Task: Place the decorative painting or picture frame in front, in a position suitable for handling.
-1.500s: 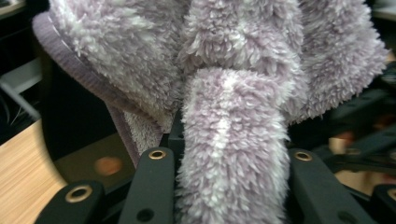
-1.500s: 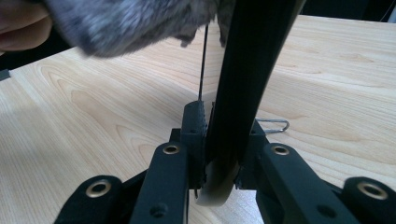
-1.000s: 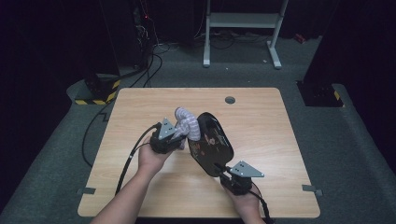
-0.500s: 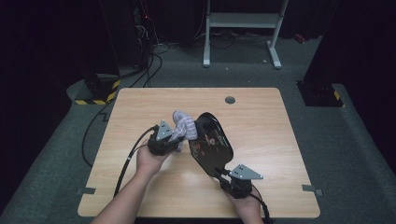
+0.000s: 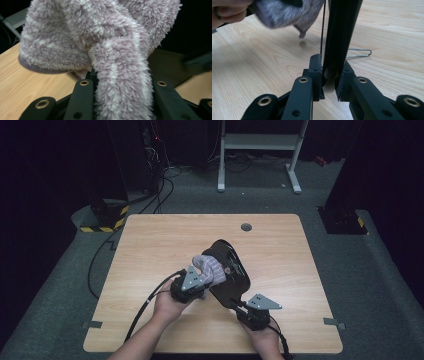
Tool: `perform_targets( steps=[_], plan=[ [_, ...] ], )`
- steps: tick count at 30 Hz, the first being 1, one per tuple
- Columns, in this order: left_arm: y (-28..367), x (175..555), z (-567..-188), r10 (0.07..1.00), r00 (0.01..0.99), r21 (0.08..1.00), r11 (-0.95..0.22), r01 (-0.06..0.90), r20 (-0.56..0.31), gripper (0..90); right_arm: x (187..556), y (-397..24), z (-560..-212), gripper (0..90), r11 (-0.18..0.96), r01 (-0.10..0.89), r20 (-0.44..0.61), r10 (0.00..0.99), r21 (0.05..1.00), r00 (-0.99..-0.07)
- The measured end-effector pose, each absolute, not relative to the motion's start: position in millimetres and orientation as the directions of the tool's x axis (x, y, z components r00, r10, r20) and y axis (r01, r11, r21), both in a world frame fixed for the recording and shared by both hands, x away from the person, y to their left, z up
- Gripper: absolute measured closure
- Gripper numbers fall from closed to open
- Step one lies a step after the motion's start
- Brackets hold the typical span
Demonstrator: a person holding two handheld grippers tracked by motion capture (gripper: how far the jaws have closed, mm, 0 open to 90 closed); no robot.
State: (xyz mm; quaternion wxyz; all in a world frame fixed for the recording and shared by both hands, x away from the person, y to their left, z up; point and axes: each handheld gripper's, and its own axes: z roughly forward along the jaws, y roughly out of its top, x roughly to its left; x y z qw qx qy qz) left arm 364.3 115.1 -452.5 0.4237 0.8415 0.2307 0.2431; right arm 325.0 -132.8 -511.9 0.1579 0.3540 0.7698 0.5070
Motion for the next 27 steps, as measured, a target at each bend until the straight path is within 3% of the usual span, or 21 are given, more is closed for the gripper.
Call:
perform_targets(
  steps=[12,17,27],
  plan=[
    [81.0,326.0,-455.1,0.495,0.832,0.811,-0.577,0.098,0.252,67.2,325.4,-133.0,-511.9,77.8,0.234,0.386,0.118,0.705,0.892,-0.700],
    [85.8,334.1,-455.5,0.522,0.815,0.813,-0.570,0.116,0.250,67.3,325.5,-132.9,-511.8,77.8,0.233,0.388,0.119,0.705,0.892,-0.699],
    [133.9,385.0,-459.9,0.670,0.722,0.825,-0.500,0.263,0.176,67.4,325.5,-132.6,-511.5,77.8,0.233,0.386,0.118,0.705,0.892,-0.700]
  ],
)
